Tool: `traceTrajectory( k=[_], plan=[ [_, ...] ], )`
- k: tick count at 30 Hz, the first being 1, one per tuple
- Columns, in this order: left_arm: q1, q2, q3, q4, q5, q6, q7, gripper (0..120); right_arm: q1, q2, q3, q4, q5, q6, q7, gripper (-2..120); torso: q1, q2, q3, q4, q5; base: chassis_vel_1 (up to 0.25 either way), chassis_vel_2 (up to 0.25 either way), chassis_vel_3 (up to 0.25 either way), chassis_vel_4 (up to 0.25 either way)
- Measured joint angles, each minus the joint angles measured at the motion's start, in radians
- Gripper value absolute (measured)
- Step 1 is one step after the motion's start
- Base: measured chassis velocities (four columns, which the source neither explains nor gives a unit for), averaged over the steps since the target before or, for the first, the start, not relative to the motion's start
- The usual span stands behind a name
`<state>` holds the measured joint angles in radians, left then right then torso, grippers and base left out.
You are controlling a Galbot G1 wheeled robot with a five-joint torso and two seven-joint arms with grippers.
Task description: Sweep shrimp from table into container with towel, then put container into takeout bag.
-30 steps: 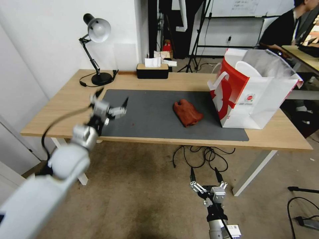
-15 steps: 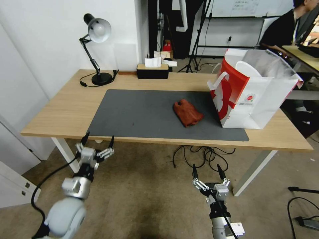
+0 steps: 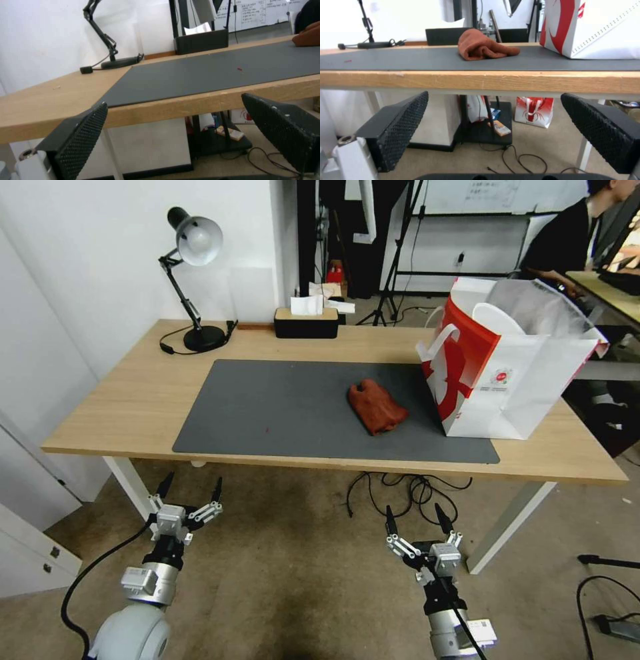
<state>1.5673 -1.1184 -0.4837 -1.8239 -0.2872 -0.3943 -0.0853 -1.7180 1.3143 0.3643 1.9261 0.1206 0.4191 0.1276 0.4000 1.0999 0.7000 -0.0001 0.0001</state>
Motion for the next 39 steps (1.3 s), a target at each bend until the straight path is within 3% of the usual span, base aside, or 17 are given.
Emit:
traceTrajectory(
  k=[12, 39],
  plan=[
    [-0.002, -0.01, 0.014, 0.029, -0.013, -0.019, 0.016, 100, 0.007, -0.045, 0.032, 0.021, -0.024, -0.02, -0.064, 100, 0.0, 0.0, 0.0, 0.0002, -0.0002, 0.0, 0.0, 0.0, 0.0],
    [-0.001, -0.009, 0.016, 0.03, -0.014, -0.021, 0.017, 100, 0.009, -0.046, 0.033, 0.023, -0.029, -0.02, -0.066, 100, 0.0, 0.0, 0.0, 0.0, -0.0001, 0.0, 0.0, 0.0, 0.0]
  ],
)
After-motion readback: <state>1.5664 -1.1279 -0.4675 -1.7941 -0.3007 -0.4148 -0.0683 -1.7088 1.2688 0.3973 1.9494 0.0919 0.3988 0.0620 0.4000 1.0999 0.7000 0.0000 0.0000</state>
